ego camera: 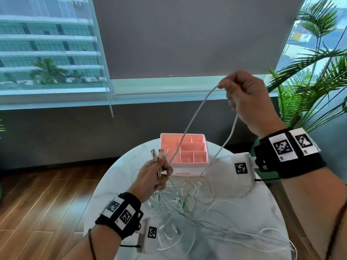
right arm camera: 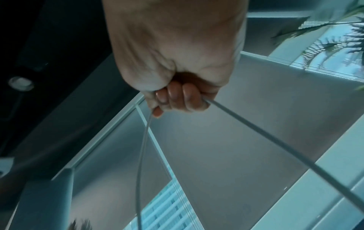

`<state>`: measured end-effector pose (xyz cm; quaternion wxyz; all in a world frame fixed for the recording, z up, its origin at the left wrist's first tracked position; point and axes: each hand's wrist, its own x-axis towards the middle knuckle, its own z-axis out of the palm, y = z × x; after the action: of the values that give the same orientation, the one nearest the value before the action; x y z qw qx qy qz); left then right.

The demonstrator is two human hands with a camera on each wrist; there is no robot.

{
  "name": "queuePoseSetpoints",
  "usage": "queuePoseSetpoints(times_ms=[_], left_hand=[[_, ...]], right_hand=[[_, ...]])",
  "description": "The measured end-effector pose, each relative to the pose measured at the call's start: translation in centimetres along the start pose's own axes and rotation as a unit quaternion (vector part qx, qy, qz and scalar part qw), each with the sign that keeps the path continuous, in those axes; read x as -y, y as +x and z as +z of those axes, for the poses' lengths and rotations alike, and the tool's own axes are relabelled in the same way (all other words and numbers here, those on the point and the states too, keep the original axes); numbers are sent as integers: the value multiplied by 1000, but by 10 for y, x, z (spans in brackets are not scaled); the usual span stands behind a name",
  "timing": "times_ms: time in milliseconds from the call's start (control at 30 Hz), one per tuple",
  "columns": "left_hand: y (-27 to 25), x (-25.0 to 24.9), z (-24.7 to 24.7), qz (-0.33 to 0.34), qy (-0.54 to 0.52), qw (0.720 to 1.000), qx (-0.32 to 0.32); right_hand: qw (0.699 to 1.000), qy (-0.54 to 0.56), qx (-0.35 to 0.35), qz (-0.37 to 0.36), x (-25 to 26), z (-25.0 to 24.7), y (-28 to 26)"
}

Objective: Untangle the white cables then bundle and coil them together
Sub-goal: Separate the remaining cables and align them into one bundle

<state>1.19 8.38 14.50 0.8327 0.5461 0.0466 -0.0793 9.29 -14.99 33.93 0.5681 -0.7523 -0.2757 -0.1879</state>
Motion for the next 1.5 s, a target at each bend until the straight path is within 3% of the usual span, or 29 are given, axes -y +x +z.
queuePoseSetpoints(times_ms=[200,300,400,533,667,767,867,967,1100,1267,1400,1500], left_hand=[[-3,12,3,-24,61,998,19],[-3,13,-1,-26,31,999,11],[-1,4,-1,-20,-59,998,2],[1,-15,3,-4,-136,991,8],[1,-29,10,1,-176,984,28],[3,-32,19,0,-165,985,46],[4,-30,25,-9,-152,986,67],[3,-25,25,-25,-147,987,66],[4,-14,17,-48,-128,990,27],[2,3,4,-65,-76,995,-11],[-1,17,-3,-47,3,997,-55],[-3,25,-7,-44,58,995,-73]], right_hand=[[964,131,-229,-21,1,-25,15],[954,142,-265,-19,-5,-37,15],[963,108,-248,13,-22,-37,6],[977,55,-177,107,-59,-34,-16],[976,-80,-10,202,-92,-21,-51],[956,-60,121,262,-105,14,-85],[939,-40,196,281,-110,51,-111],[931,-20,185,315,-111,78,-122],[919,-215,149,294,-117,90,-121],[945,-295,55,128,-102,93,-107],[945,-280,53,161,-102,90,-99],[921,-324,35,212,-102,86,-99]])
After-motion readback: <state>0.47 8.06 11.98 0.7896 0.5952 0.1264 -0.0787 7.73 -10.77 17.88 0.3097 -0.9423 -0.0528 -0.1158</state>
